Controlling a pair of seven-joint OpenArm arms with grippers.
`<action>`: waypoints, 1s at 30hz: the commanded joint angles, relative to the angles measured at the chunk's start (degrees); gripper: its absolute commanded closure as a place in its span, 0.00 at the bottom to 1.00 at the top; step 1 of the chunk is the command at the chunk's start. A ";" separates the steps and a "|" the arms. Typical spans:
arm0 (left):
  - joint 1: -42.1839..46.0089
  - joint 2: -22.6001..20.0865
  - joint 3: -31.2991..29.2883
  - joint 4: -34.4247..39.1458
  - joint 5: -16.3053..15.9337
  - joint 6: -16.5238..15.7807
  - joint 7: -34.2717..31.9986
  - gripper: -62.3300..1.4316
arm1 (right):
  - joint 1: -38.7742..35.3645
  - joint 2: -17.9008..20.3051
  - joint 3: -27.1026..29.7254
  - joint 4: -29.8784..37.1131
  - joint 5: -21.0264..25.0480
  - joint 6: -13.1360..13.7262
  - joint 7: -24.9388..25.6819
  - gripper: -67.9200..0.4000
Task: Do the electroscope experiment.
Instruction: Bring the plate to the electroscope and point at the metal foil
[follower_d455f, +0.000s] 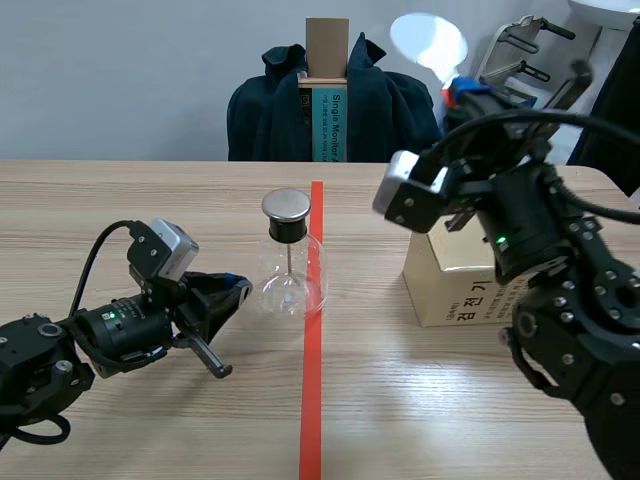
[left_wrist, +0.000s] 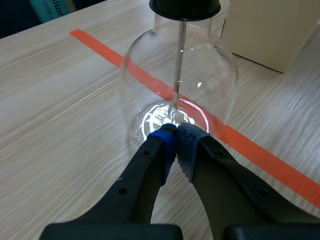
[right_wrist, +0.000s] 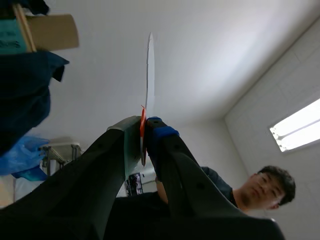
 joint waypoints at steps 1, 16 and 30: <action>-0.13 -0.48 -0.61 0.98 -0.31 -0.24 -1.07 0.93 | 1.62 0.35 -0.48 0.66 0.13 -0.83 0.24 0.98; -0.11 -0.48 -0.61 0.98 0.13 1.29 -1.01 0.93 | 3.15 -0.59 -4.61 -7.32 0.22 5.20 6.64 0.98; -0.09 -0.48 -0.61 0.98 0.11 1.29 -0.87 0.93 | 2.99 -0.55 -4.59 -7.37 0.24 10.36 9.25 0.98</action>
